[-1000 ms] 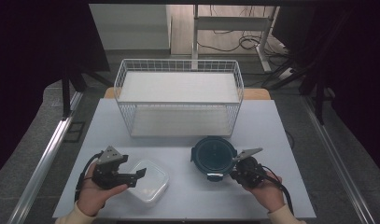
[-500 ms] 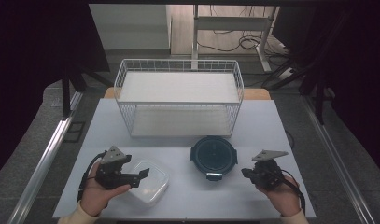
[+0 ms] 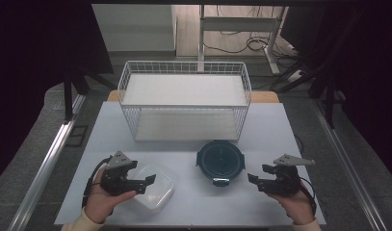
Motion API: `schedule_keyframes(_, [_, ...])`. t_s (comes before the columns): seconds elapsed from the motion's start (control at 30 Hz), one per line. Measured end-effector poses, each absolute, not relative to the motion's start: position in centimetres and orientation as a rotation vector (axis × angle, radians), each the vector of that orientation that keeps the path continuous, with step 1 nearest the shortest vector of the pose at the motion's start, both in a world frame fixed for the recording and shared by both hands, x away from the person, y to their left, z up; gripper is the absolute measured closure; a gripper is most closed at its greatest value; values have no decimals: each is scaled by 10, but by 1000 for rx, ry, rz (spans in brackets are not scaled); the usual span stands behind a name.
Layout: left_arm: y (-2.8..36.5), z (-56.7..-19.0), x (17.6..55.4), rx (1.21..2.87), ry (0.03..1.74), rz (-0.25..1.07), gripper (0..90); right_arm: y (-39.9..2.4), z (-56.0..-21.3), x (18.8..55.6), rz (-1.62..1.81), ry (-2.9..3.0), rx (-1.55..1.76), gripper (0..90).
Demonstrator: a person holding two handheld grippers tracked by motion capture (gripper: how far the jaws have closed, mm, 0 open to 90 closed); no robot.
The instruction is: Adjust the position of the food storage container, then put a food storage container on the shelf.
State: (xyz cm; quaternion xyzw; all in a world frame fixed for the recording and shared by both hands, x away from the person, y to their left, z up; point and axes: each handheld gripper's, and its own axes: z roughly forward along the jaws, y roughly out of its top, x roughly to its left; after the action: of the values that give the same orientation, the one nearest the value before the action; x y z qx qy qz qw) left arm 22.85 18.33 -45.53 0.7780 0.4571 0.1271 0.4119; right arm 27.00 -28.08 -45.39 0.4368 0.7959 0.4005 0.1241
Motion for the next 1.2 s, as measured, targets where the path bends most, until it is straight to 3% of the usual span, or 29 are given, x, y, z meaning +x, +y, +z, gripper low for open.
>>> schedule_keyframes(0.63, [168, -435, 240, 1928, 1121, 271, 146, -275, -443, 280, 1234, 2292, 1273, 213])
schedule_keyframes(0.97, [146, -415, 280, 1903, 1118, 77, 131, -268, -434, 298, 1282, 2281, 1327, 168])
schedule_keyframes(1.2, [126, -421, 323, 1907, 1171, -107, 86, -268, -438, 317, 1329, 2259, 1424, 156])
